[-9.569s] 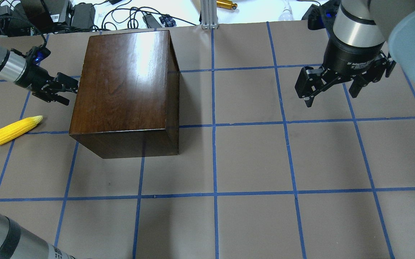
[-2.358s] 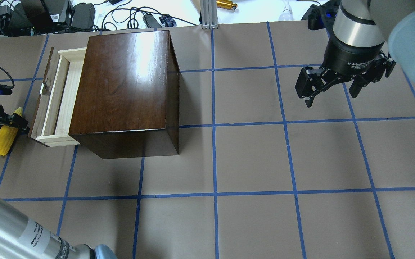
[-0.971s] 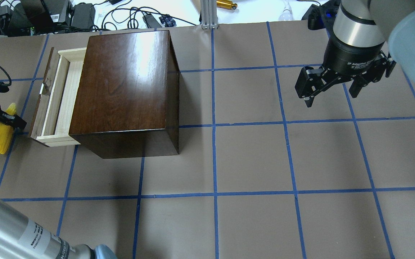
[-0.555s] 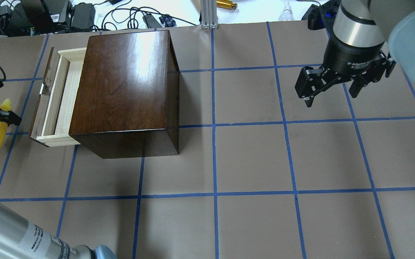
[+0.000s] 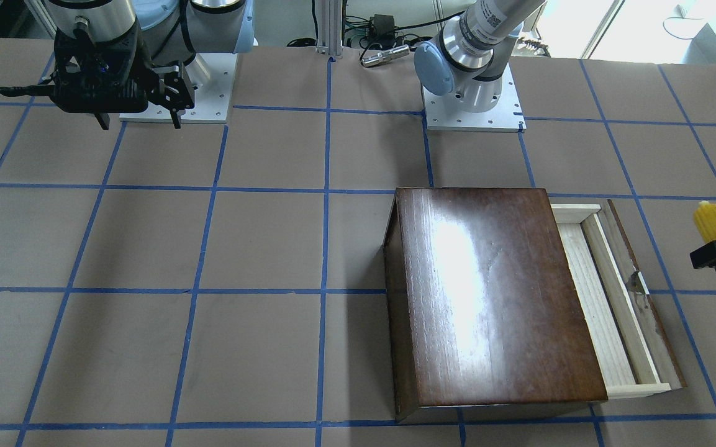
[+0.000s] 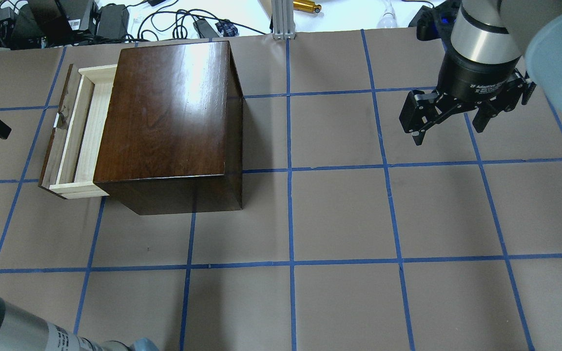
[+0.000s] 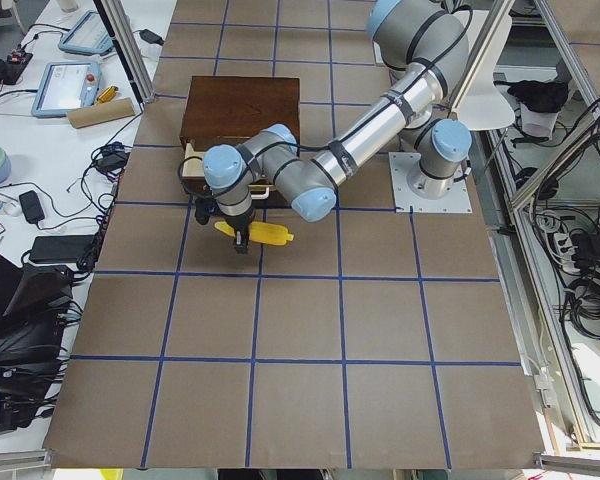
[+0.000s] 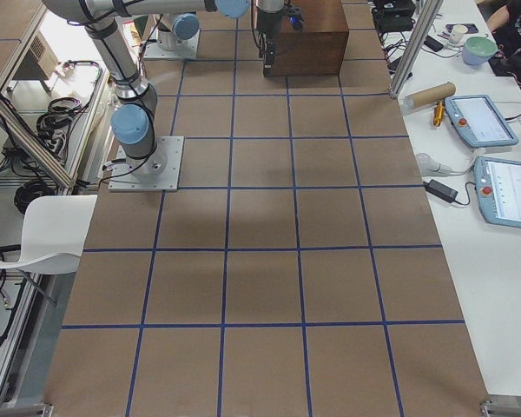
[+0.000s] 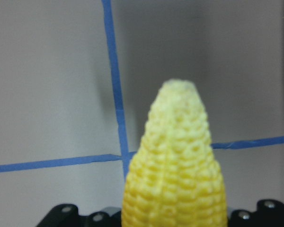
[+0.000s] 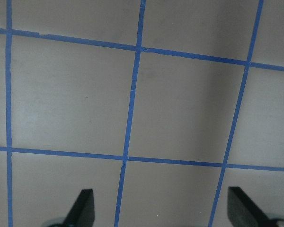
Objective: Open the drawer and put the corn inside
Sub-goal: 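Carry the corn cob with the left gripper over the open drawer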
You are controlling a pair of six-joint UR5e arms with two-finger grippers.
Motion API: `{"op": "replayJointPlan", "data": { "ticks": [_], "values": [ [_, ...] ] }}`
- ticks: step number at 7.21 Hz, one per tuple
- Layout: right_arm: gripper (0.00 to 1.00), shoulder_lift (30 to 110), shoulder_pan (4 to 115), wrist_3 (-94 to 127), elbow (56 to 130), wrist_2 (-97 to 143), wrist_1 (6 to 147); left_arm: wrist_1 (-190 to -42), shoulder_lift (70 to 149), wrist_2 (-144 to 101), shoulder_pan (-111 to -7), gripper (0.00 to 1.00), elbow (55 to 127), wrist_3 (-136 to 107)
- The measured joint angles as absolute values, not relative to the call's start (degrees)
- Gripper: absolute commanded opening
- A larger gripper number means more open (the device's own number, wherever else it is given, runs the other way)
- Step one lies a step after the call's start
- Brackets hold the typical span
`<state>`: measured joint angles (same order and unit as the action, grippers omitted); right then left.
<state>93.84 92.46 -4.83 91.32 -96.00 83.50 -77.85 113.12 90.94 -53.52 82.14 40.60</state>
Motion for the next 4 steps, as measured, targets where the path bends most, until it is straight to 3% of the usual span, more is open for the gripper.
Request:
{"op": "replayJointPlan", "data": {
  "ticks": [4],
  "values": [
    [1.0, 93.83, 92.46, -4.83, 91.32, -95.98, 83.5, -81.79, 110.35, 87.98, -65.86, 0.0, 80.17, 23.57]
  ]
}}
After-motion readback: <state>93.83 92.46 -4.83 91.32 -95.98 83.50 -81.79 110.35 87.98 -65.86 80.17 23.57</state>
